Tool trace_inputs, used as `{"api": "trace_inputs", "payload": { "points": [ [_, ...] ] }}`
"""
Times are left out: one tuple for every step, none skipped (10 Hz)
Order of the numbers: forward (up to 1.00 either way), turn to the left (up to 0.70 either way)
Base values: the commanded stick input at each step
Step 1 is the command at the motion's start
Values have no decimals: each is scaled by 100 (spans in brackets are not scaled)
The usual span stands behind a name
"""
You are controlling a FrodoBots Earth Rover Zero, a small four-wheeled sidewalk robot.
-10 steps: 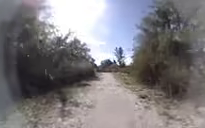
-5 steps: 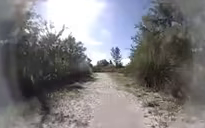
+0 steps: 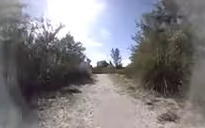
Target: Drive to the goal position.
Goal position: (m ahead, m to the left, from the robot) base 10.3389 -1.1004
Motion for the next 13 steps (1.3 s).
{"api": "trace_inputs", "payload": {
  "points": [
    [85, 0],
    [85, 0],
    [85, 0],
    [85, 0],
    [85, 0],
    [85, 0],
    [85, 0],
    [85, 0],
    [85, 0],
    [85, -16],
    [85, -34],
    [85, -24],
    [85, -3]
  ]
}}
